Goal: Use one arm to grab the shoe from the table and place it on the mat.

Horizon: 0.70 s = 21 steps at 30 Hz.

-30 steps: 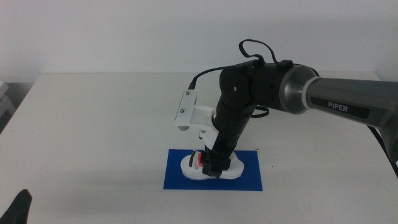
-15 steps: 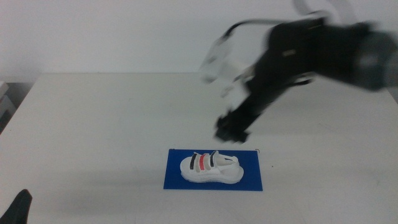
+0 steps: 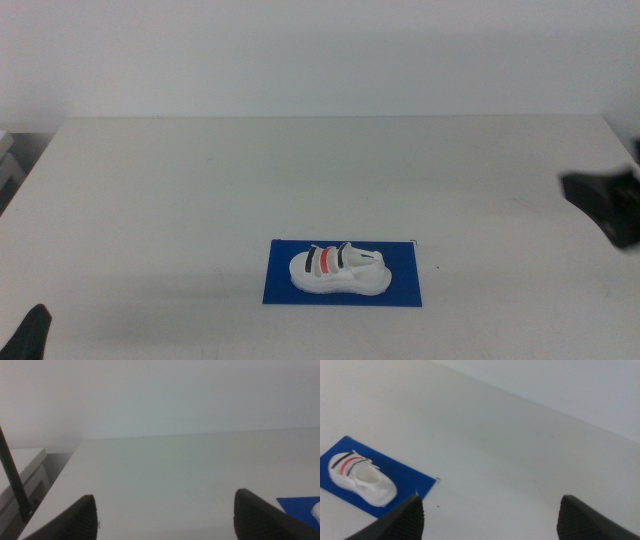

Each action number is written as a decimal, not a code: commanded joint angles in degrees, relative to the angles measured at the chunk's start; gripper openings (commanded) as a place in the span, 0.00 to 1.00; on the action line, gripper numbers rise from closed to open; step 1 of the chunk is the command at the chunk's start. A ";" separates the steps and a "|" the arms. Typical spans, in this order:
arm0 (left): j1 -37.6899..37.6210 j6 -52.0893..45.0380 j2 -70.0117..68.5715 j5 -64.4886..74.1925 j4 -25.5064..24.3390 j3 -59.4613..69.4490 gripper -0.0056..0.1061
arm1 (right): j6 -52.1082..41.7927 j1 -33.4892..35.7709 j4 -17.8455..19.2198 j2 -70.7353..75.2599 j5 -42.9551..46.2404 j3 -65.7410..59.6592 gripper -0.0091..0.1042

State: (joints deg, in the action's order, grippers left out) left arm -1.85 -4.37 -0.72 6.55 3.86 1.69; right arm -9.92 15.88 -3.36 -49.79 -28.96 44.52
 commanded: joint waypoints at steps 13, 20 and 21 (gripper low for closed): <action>-0.23 0.28 -0.59 -4.71 0.55 0.40 0.89 | 1.12 -1.05 2.13 36.27 16.89 -27.35 0.89; -0.23 0.28 -0.59 -4.71 0.55 0.40 0.89 | 1.17 -1.05 1.91 45.58 17.01 -35.82 0.89; -0.23 0.28 -0.59 -4.71 0.55 0.40 0.89 | 1.17 -1.05 2.08 46.75 17.01 -36.98 0.89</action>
State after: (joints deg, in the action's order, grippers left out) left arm -1.85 -4.37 -0.72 6.55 3.86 1.69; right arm -8.30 15.21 -1.68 -3.66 -16.61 7.38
